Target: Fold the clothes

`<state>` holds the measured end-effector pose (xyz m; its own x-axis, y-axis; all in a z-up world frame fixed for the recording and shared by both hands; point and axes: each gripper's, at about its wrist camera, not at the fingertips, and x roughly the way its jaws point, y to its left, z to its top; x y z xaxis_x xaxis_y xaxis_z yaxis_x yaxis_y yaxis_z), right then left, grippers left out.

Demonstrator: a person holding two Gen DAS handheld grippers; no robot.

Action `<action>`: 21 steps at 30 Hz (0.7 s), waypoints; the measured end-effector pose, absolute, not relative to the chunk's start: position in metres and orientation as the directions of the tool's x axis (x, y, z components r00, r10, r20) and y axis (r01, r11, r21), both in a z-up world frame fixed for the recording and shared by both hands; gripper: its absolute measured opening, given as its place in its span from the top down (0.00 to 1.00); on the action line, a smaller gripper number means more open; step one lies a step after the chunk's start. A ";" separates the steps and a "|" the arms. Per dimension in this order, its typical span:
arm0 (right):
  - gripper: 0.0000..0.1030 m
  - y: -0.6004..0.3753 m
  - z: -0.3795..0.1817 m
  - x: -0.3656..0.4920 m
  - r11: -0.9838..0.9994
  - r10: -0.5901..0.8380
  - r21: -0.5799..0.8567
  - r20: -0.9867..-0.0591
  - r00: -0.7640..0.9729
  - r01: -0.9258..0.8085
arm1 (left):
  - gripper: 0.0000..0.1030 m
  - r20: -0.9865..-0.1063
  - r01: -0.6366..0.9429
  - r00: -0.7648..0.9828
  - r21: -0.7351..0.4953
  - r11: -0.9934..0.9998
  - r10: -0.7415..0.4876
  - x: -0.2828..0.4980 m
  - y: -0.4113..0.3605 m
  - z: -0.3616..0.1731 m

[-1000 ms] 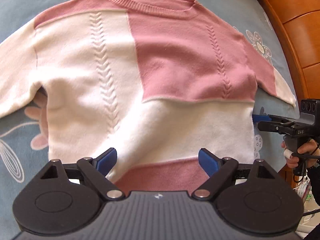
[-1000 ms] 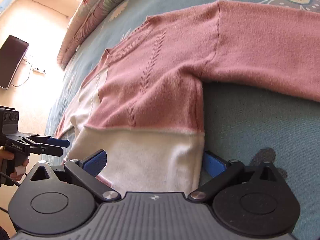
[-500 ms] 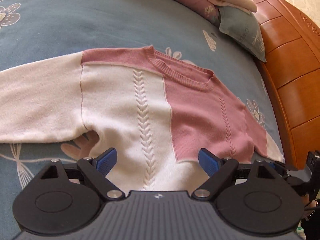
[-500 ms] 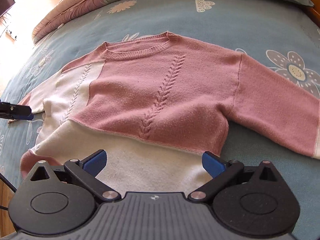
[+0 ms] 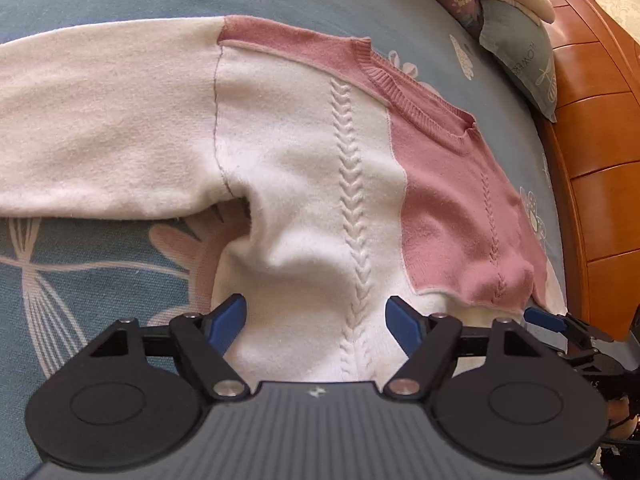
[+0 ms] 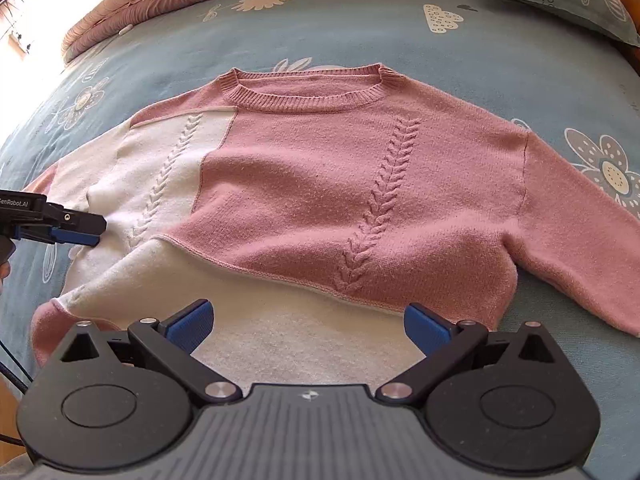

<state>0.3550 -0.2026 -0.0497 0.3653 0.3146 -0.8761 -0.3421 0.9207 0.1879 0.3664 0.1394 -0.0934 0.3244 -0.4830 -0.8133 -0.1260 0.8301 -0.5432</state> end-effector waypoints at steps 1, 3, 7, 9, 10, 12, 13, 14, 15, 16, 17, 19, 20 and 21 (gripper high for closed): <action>0.00 -0.200 -0.049 0.355 0.920 0.315 0.185 -0.874 0.371 -0.345 | 0.26 -0.806 -0.112 0.341 -0.546 0.831 -0.484 0.365 0.142 -0.089; 0.00 -0.194 -0.047 0.355 0.918 0.318 0.180 -0.868 0.382 -0.354 | 0.26 -0.788 -0.075 0.376 -0.550 0.832 -0.487 0.365 0.147 -0.080; 0.00 -0.182 -0.055 0.354 0.911 0.326 0.188 -0.874 0.360 -0.368 | 0.25 -0.750 -0.054 0.407 -0.590 0.805 -0.522 0.373 0.149 -0.081; 0.00 -0.179 -0.059 0.352 0.911 0.321 0.188 -0.882 0.346 -0.367 | 0.24 -0.781 -0.071 0.360 -0.569 0.819 -0.511 0.373 0.145 -0.093; 0.00 -0.179 -0.061 0.350 0.913 0.316 0.186 -0.885 0.341 -0.363 | 0.28 -0.801 -0.080 0.330 -0.550 0.831 -0.499 0.372 0.143 -0.100; 0.00 -0.179 -0.063 0.344 0.919 0.302 0.179 -0.892 0.336 -0.350 | 0.28 -0.784 -0.069 0.357 -0.565 0.822 -0.509 0.361 0.147 -0.095; 0.00 -0.181 -0.061 0.341 0.923 0.295 0.174 -0.893 0.339 -0.344 | 0.28 -0.781 -0.070 0.347 -0.573 0.816 -0.519 0.357 0.149 -0.093; 0.00 -0.182 -0.059 0.336 0.926 0.288 0.169 -0.895 0.341 -0.339 | 0.28 -0.778 -0.059 0.345 -0.577 0.815 -0.525 0.352 0.150 -0.089; 0.00 -0.184 -0.057 0.332 0.926 0.288 0.171 -0.896 0.339 -0.335 | 0.28 -0.775 -0.030 0.338 -0.576 0.817 -0.534 0.348 0.151 -0.084; 0.00 -0.185 -0.056 0.328 0.926 0.294 0.179 -0.896 0.333 -0.333 | 0.28 -0.771 0.000 0.332 -0.576 0.817 -0.543 0.344 0.151 -0.078; 0.00 -0.185 -0.055 0.323 0.924 0.300 0.189 -0.897 0.325 -0.332 | 0.28 -0.768 0.029 0.324 -0.576 0.817 -0.552 0.340 0.151 -0.073; 0.00 -0.182 -0.059 0.312 0.921 0.303 0.197 -0.905 0.300 -0.335 | 0.28 -0.749 0.077 0.293 -0.601 0.796 -0.594 0.335 0.148 -0.067; 0.00 -0.180 -0.062 0.308 0.922 0.298 0.194 -0.908 0.294 -0.336 | 0.25 -0.733 0.103 0.265 -0.625 0.774 -0.627 0.332 0.146 -0.067; 0.00 -0.176 -0.068 0.304 0.923 0.288 0.185 -0.914 0.288 -0.338 | 0.25 -0.734 0.110 0.244 -0.628 0.770 -0.634 0.329 0.143 -0.070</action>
<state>0.3037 -0.1756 -0.0680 0.2875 0.2878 -0.9135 -0.3376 0.9230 0.1845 0.3295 0.1431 -0.0700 0.2444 -0.6338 -0.7339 0.1099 0.7700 -0.6285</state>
